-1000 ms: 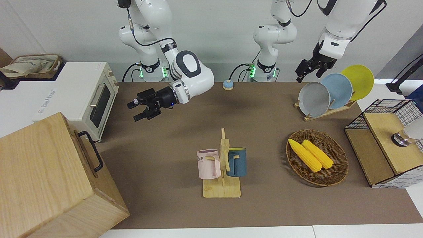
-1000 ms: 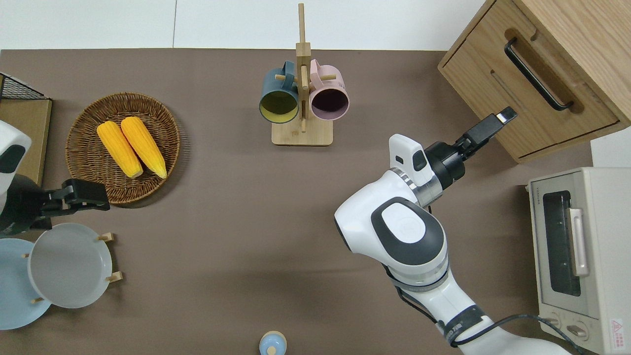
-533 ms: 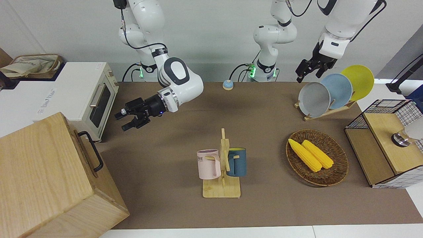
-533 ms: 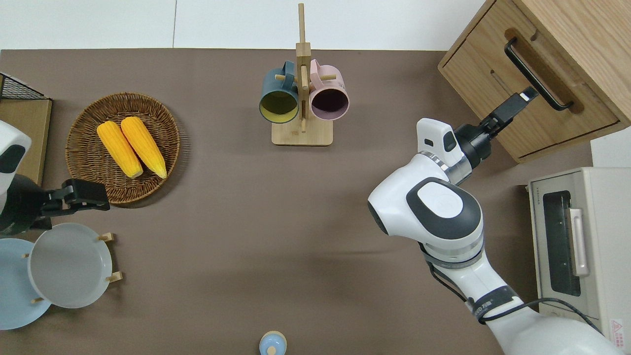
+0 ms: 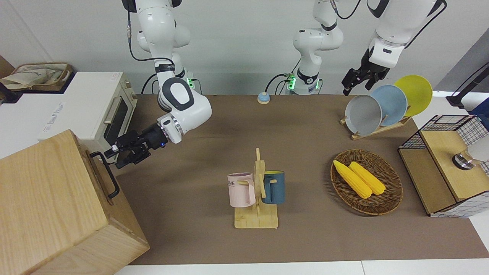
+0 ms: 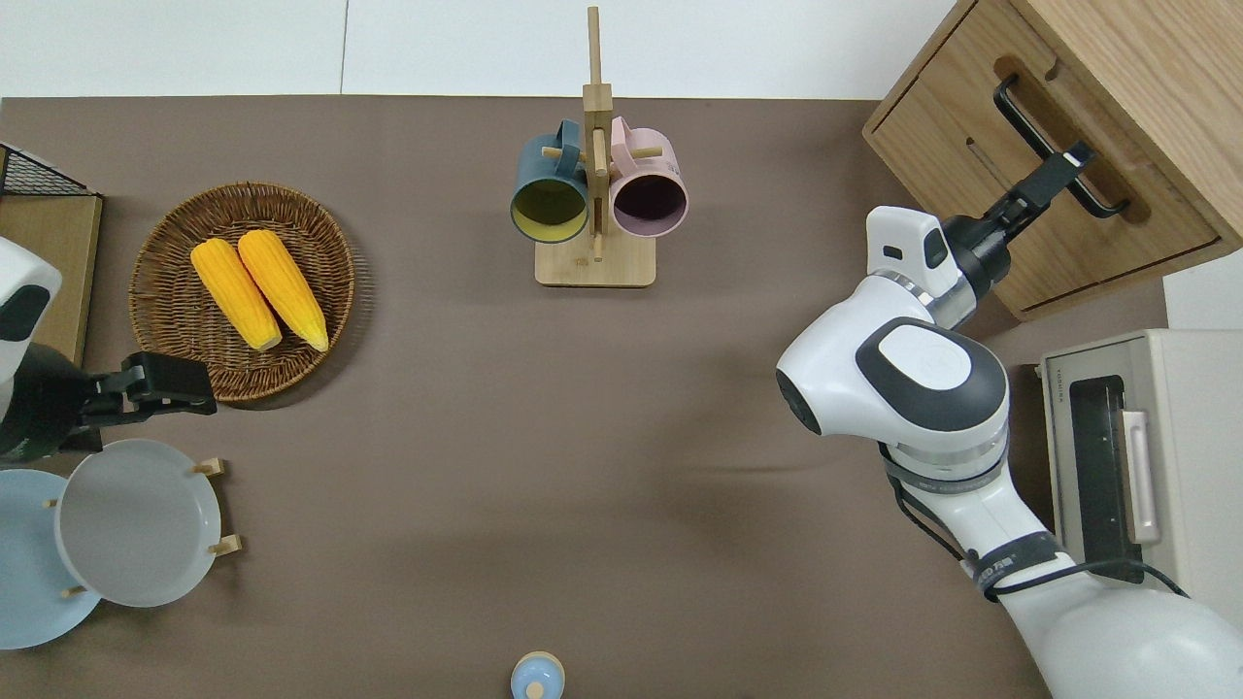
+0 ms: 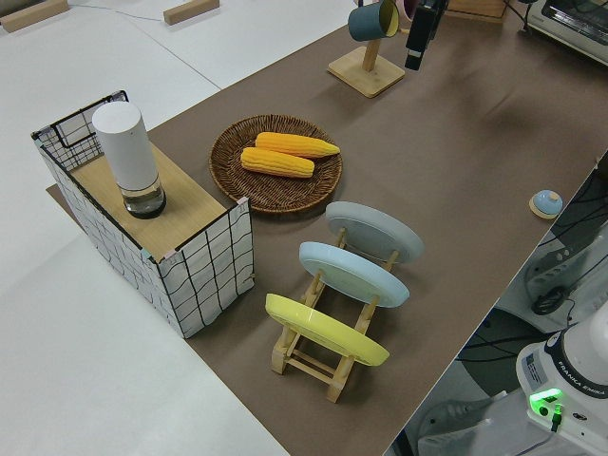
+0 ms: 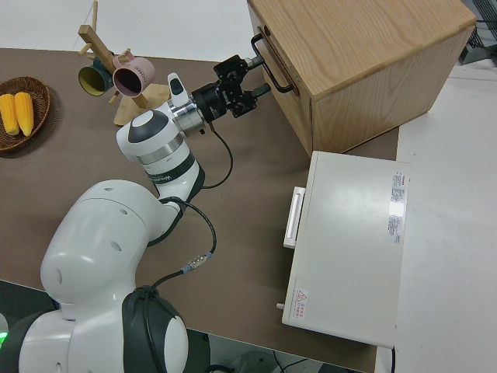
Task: Slide drawer open with right arm
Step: 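Reach the right gripper to the black drawer handle and grasp it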
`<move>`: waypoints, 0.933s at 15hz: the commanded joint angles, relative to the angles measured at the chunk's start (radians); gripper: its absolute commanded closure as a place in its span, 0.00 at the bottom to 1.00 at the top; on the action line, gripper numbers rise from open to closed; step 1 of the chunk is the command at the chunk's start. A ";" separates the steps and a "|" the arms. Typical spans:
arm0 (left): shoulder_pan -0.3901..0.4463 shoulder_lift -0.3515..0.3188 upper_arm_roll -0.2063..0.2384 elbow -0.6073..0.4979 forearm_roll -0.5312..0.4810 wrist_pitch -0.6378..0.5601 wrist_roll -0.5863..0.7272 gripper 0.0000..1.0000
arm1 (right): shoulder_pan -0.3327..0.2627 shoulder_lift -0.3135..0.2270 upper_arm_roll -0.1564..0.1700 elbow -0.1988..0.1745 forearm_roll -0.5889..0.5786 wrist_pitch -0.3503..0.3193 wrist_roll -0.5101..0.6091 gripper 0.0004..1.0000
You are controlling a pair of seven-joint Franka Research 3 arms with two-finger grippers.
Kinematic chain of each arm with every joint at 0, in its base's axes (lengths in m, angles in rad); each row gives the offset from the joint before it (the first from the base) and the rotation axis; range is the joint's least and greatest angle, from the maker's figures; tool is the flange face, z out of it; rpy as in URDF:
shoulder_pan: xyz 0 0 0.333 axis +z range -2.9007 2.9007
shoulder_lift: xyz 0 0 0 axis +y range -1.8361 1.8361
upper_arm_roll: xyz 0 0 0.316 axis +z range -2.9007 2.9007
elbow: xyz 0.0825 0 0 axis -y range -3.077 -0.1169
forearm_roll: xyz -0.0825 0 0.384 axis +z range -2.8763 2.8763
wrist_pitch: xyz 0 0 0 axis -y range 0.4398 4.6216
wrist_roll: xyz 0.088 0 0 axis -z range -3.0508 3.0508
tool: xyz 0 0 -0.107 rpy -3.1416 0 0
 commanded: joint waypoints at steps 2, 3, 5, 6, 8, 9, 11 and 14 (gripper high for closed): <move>-0.001 -0.008 0.004 0.004 -0.001 -0.015 0.009 0.01 | -0.020 0.028 -0.029 0.034 -0.081 0.062 0.038 0.17; -0.001 -0.008 0.004 0.004 -0.001 -0.017 0.009 0.01 | -0.021 0.033 -0.032 0.043 -0.086 0.070 0.043 0.18; -0.001 -0.008 0.004 0.004 -0.001 -0.017 0.009 0.01 | -0.024 0.037 -0.032 0.049 -0.086 0.070 0.043 0.34; -0.001 -0.008 0.004 0.004 -0.001 -0.017 0.009 0.01 | -0.024 0.039 -0.032 0.049 -0.083 0.070 0.050 0.50; -0.001 -0.008 0.004 0.004 -0.001 -0.017 0.009 0.01 | -0.024 0.037 -0.031 0.049 -0.077 0.070 0.073 0.81; -0.001 -0.008 0.004 0.004 -0.001 -0.015 0.009 0.01 | -0.021 0.037 -0.031 0.049 -0.072 0.067 0.083 0.92; -0.001 -0.008 0.004 0.004 -0.001 -0.015 0.009 0.01 | -0.017 0.033 -0.019 0.047 -0.064 0.055 0.086 1.00; -0.001 -0.008 0.004 0.004 -0.001 -0.015 0.010 0.01 | -0.009 0.030 0.010 0.047 -0.031 0.027 0.084 1.00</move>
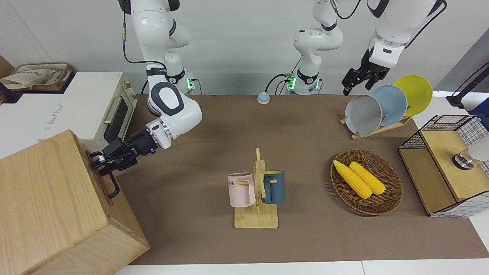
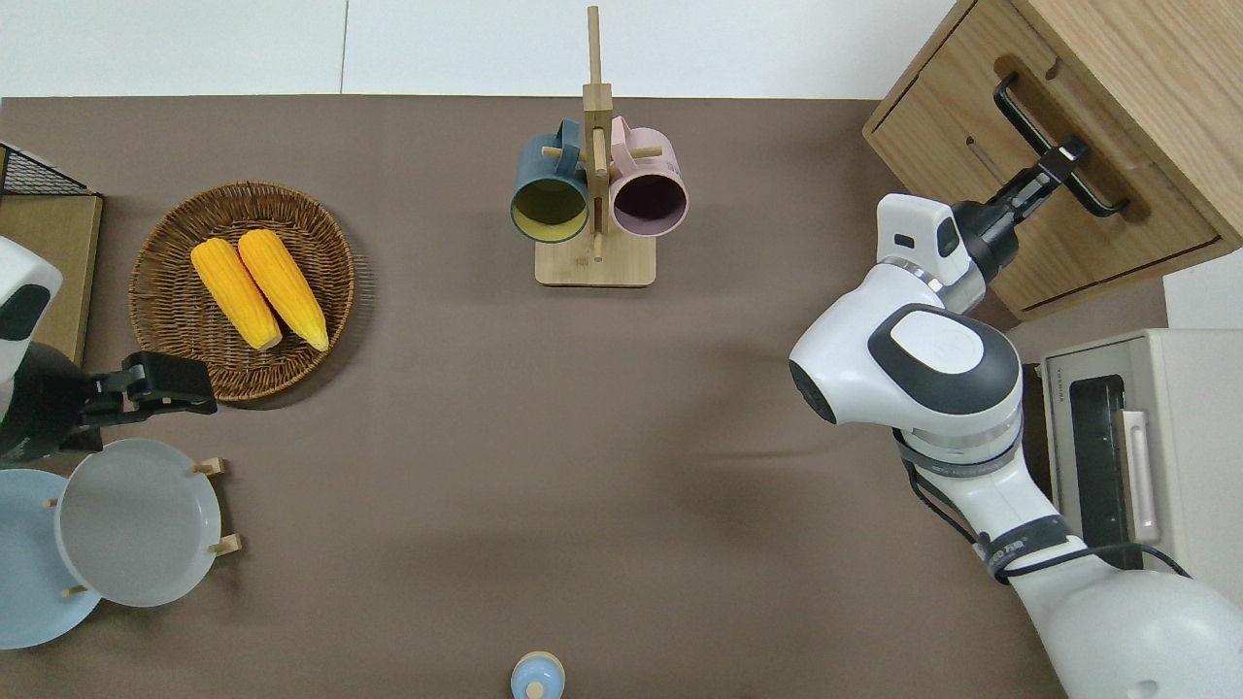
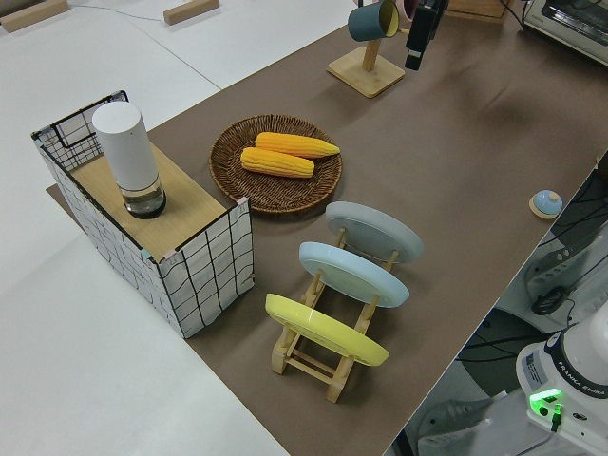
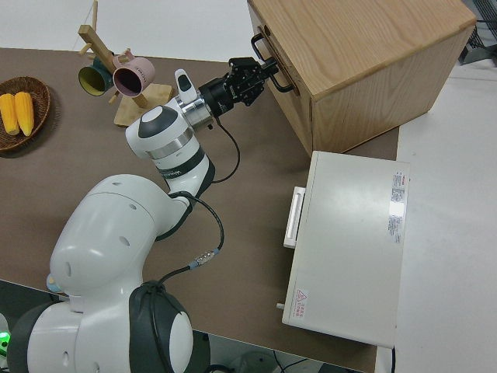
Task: Slide drawer open with right arm
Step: 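Reach the right gripper to the black drawer handle and grasp it, then pull the drawer handle toward the robot with the right gripper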
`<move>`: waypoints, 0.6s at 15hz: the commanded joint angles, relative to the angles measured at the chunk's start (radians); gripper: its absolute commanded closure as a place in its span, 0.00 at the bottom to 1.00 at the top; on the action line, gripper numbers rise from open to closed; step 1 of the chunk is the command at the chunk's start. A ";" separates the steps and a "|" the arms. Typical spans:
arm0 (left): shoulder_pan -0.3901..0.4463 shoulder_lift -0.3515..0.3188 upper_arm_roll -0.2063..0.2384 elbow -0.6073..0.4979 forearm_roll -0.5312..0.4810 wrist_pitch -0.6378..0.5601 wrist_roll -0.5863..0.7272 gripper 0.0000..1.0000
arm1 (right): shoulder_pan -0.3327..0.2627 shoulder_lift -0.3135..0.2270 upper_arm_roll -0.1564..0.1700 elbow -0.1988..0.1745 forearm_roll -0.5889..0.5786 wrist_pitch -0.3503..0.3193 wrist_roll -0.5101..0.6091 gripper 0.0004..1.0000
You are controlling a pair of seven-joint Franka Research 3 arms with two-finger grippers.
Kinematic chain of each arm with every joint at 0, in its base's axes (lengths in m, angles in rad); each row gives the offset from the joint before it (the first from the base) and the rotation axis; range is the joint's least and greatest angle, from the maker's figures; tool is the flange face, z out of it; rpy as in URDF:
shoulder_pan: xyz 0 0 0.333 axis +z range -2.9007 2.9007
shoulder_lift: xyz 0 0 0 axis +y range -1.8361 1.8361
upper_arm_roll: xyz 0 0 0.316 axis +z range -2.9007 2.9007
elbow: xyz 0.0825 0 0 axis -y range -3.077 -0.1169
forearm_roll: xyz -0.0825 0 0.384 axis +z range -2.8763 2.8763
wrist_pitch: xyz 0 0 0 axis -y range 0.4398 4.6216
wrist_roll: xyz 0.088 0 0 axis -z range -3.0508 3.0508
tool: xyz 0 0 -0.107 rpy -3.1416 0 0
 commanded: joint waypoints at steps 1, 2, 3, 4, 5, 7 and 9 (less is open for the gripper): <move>-0.001 -0.008 0.004 0.004 -0.001 -0.017 0.009 0.01 | -0.001 0.000 0.038 0.012 0.006 -0.038 0.009 1.00; -0.001 -0.008 0.004 0.004 -0.001 -0.015 0.010 0.01 | 0.001 -0.001 0.046 0.012 0.007 -0.045 0.009 1.00; -0.001 -0.008 0.004 0.004 -0.001 -0.015 0.009 0.01 | 0.002 -0.001 0.055 0.012 0.007 -0.056 0.005 1.00; -0.001 -0.008 0.004 0.004 -0.001 -0.015 0.009 0.01 | 0.002 -0.003 0.065 0.010 0.009 -0.071 -0.001 1.00; -0.001 -0.008 0.004 0.004 -0.001 -0.015 0.009 0.01 | 0.005 -0.003 0.075 0.010 0.024 -0.088 -0.002 1.00; -0.001 -0.008 0.004 0.004 -0.001 -0.017 0.009 0.01 | 0.007 -0.010 0.111 0.010 0.070 -0.126 -0.011 1.00; -0.001 -0.008 0.004 0.004 -0.001 -0.015 0.009 0.01 | 0.007 -0.016 0.166 0.010 0.102 -0.201 -0.037 1.00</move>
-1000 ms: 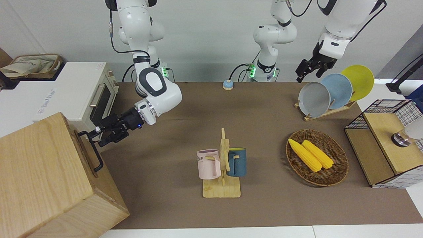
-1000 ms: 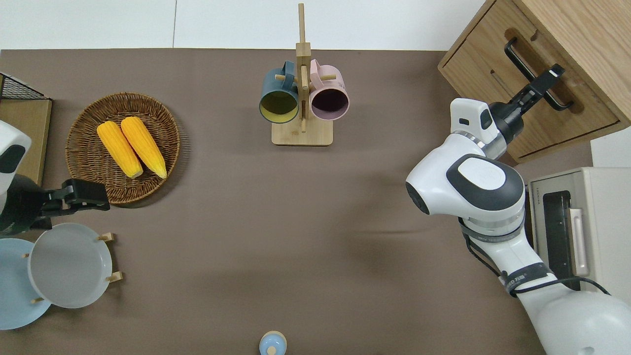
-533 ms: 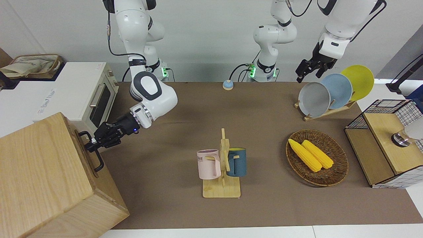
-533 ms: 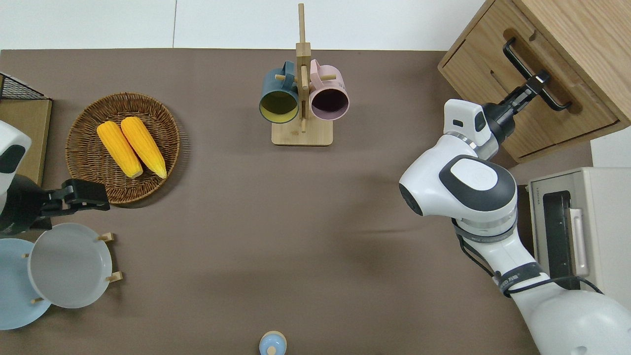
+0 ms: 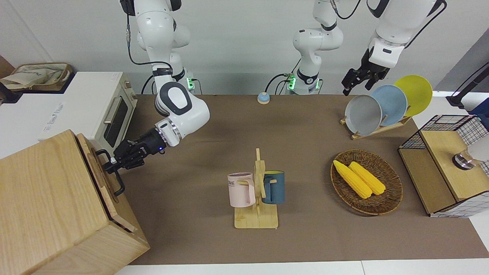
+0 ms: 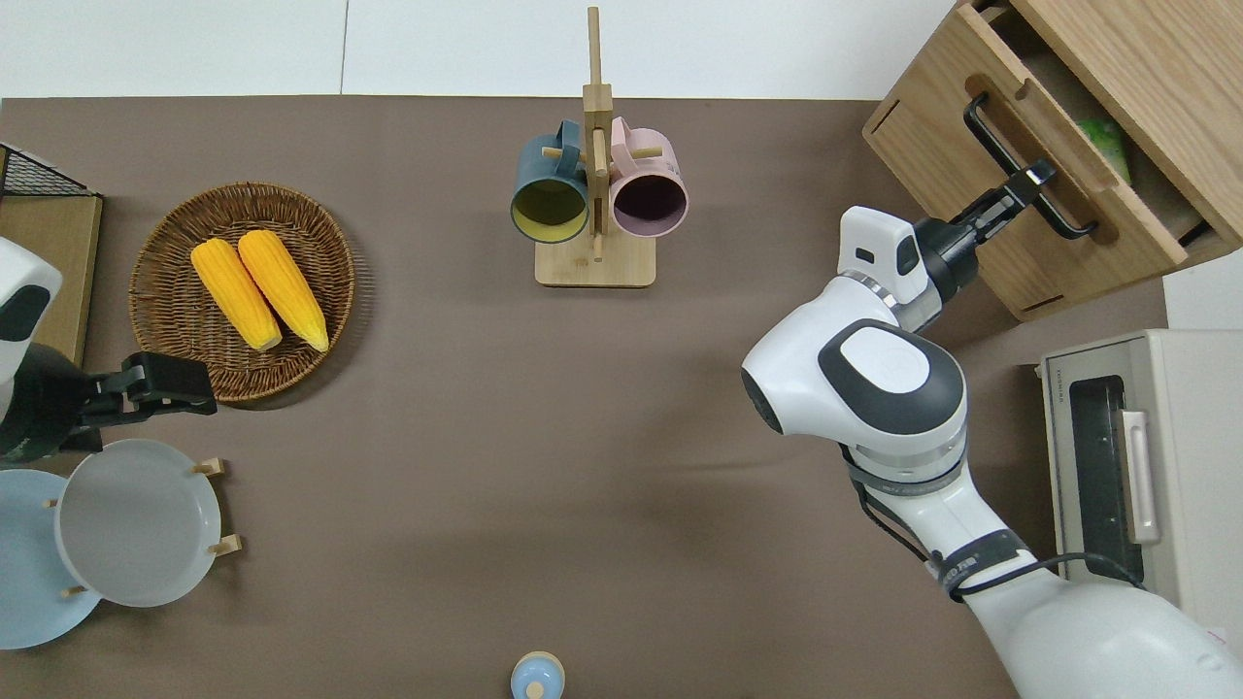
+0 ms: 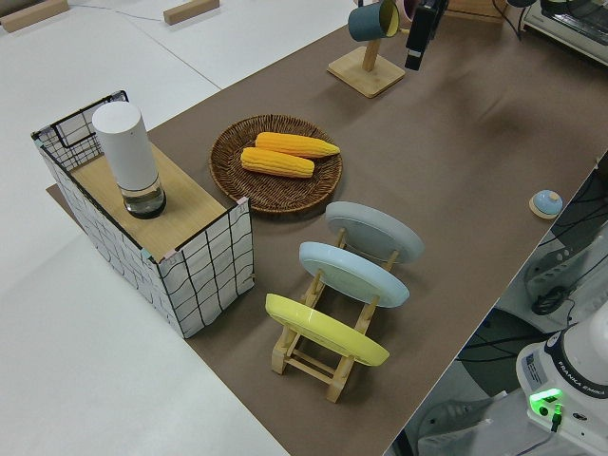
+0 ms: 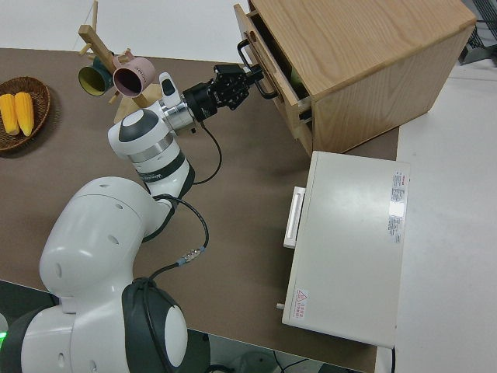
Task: Slide drawer open with right arm
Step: 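Pull the drawer handle toward the robot with the right gripper, then release the handle and withdraw the right gripper from the drawer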
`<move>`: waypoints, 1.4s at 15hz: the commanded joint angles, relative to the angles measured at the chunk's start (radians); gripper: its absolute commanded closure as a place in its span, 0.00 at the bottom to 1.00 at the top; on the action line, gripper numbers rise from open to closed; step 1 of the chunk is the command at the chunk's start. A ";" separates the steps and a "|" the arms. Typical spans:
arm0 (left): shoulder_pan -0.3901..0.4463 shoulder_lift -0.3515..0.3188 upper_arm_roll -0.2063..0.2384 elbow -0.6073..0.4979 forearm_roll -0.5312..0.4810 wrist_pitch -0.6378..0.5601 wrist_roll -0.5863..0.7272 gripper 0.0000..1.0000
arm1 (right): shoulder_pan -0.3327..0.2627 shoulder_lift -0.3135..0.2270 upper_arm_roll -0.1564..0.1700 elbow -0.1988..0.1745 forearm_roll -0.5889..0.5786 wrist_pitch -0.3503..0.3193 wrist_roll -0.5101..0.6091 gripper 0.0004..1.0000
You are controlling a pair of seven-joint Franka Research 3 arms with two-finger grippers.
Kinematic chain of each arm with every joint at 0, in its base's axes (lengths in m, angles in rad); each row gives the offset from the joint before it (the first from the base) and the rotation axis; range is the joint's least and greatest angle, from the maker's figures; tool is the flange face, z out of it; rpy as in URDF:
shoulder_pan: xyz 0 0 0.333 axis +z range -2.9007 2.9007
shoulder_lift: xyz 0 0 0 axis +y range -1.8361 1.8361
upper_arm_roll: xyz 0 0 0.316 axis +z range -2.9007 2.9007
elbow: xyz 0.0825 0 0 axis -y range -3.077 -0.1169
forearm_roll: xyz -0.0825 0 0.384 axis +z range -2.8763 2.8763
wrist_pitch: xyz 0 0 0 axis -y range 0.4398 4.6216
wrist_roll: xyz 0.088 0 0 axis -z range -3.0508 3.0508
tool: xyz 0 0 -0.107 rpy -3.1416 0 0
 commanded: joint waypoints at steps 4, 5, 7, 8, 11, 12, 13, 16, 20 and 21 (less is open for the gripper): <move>-0.001 -0.008 0.004 0.004 -0.001 -0.017 0.009 0.01 | 0.016 -0.022 0.201 0.022 0.121 -0.220 -0.083 1.00; -0.001 -0.008 0.004 0.004 -0.001 -0.015 0.009 0.01 | 0.025 -0.030 0.224 0.022 0.142 -0.249 -0.085 1.00; -0.001 -0.008 0.004 0.004 -0.001 -0.015 0.009 0.01 | 0.026 -0.030 0.294 0.031 0.176 -0.321 -0.105 1.00; -0.001 -0.008 0.004 0.004 -0.001 -0.015 0.010 0.01 | 0.026 -0.030 0.314 0.034 0.186 -0.346 -0.111 1.00; -0.001 -0.008 0.004 0.004 -0.001 -0.015 0.009 0.01 | 0.029 -0.031 0.387 0.037 0.229 -0.416 -0.113 1.00; -0.001 -0.008 0.004 0.004 -0.001 -0.015 0.009 0.01 | 0.032 -0.031 0.397 0.037 0.238 -0.430 -0.113 1.00; 0.000 -0.008 0.004 0.004 -0.001 -0.015 0.009 0.01 | 0.032 -0.033 0.407 0.037 0.245 -0.443 -0.113 1.00; -0.001 -0.008 0.004 0.004 -0.001 -0.015 0.009 0.01 | 0.044 -0.037 0.437 0.037 0.258 -0.475 -0.116 1.00; -0.001 -0.008 0.004 0.004 -0.001 -0.017 0.009 0.01 | 0.047 -0.039 0.482 0.043 0.294 -0.513 -0.126 1.00; -0.001 -0.008 0.004 0.004 -0.001 -0.017 0.009 0.01 | 0.047 -0.039 0.486 0.043 0.304 -0.519 -0.126 1.00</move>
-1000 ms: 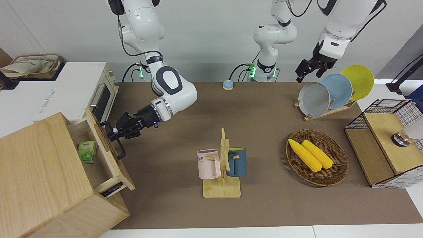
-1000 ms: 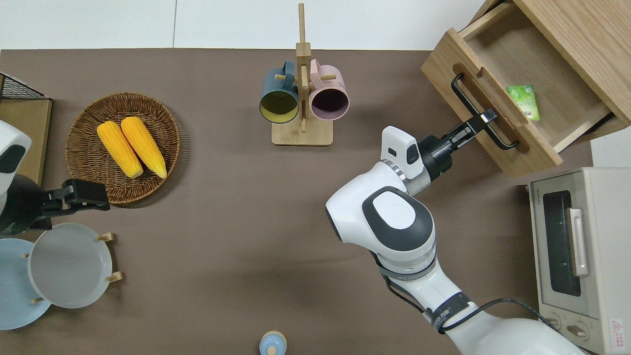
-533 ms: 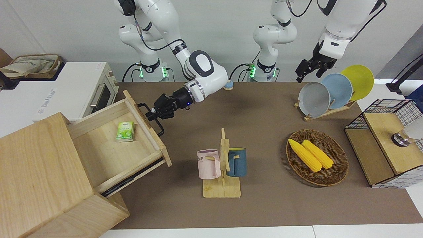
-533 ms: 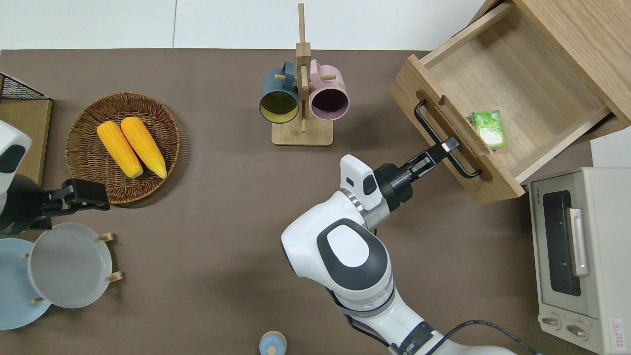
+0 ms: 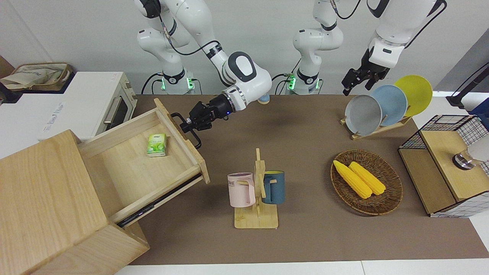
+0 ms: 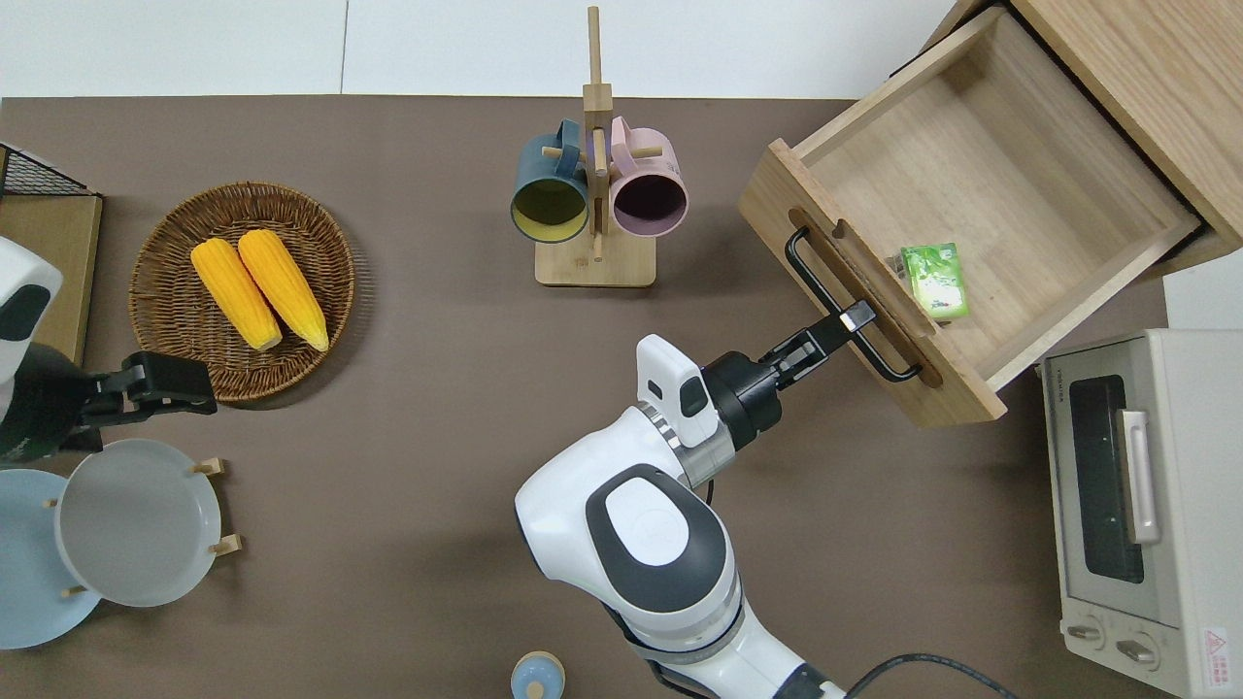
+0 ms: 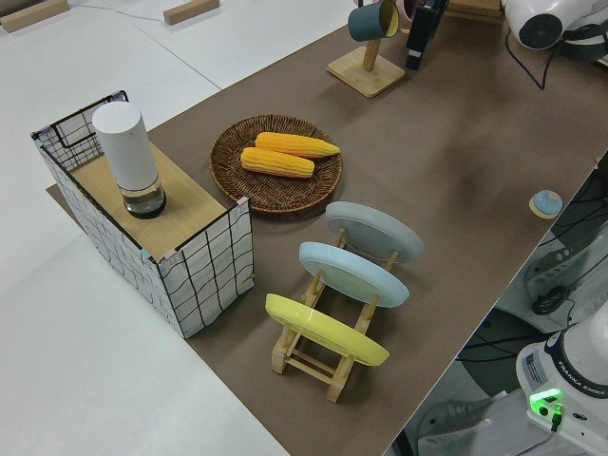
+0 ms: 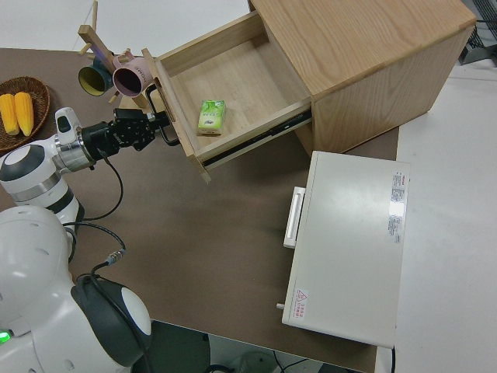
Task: Slide drawer open with right arm
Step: 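Release the handle and withdraw the right gripper from the drawer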
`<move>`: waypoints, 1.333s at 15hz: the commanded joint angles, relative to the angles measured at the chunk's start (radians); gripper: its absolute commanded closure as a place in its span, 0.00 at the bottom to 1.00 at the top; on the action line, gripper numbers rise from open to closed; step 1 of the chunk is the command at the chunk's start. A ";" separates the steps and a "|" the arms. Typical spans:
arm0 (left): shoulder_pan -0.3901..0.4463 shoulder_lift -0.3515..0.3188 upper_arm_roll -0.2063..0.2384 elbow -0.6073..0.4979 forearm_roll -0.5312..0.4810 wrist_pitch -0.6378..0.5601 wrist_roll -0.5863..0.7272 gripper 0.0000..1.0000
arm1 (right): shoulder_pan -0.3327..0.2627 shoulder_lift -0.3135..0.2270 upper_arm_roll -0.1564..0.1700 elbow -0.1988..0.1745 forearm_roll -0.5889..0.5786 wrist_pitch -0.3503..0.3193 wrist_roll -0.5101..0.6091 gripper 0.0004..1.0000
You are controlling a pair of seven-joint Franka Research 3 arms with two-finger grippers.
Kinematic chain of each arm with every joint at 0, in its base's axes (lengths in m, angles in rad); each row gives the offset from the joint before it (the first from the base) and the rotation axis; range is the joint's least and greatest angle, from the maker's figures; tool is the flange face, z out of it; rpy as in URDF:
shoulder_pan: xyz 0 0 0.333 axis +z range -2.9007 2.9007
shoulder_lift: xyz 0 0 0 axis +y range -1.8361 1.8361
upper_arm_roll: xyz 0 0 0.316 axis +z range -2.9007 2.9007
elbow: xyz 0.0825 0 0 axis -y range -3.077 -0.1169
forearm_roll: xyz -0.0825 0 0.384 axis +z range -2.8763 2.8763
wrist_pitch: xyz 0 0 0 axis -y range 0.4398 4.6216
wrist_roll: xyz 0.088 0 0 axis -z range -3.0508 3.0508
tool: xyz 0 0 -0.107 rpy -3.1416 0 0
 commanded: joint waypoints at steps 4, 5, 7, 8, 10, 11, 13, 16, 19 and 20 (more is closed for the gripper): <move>-0.001 -0.008 0.004 0.004 -0.001 -0.015 0.009 0.01 | 0.015 -0.033 0.050 0.032 0.015 -0.069 -0.078 0.97; -0.001 -0.008 0.004 0.004 -0.001 -0.015 0.010 0.01 | 0.013 -0.031 0.047 0.032 0.012 -0.066 -0.076 0.85; -0.001 -0.008 0.004 0.004 -0.001 -0.015 0.009 0.01 | 0.013 -0.028 0.031 0.032 -0.001 -0.049 -0.069 0.48; -0.001 -0.008 0.004 0.004 -0.001 -0.015 0.009 0.01 | 0.013 -0.028 0.023 0.032 -0.002 -0.049 -0.069 0.36; -0.001 -0.008 0.004 0.004 -0.001 -0.015 0.009 0.01 | 0.012 -0.027 0.021 0.037 -0.003 -0.047 -0.072 0.03; -0.001 -0.008 0.004 0.004 -0.001 -0.015 0.009 0.01 | 0.012 -0.027 0.021 0.037 -0.002 -0.047 -0.072 0.02; -0.001 -0.008 0.004 0.004 -0.001 -0.015 0.009 0.01 | 0.039 -0.028 0.023 0.038 0.020 -0.055 -0.076 0.02; -0.001 -0.008 0.004 0.004 -0.001 -0.015 0.009 0.01 | 0.079 -0.036 0.021 0.038 0.090 -0.064 -0.069 0.01; -0.001 -0.008 0.004 0.004 -0.001 -0.015 0.009 0.01 | 0.092 -0.060 0.020 0.038 0.136 -0.058 -0.067 0.01; -0.001 -0.008 0.004 0.004 -0.001 -0.015 0.009 0.01 | 0.092 -0.076 0.015 0.040 0.159 -0.049 -0.069 0.01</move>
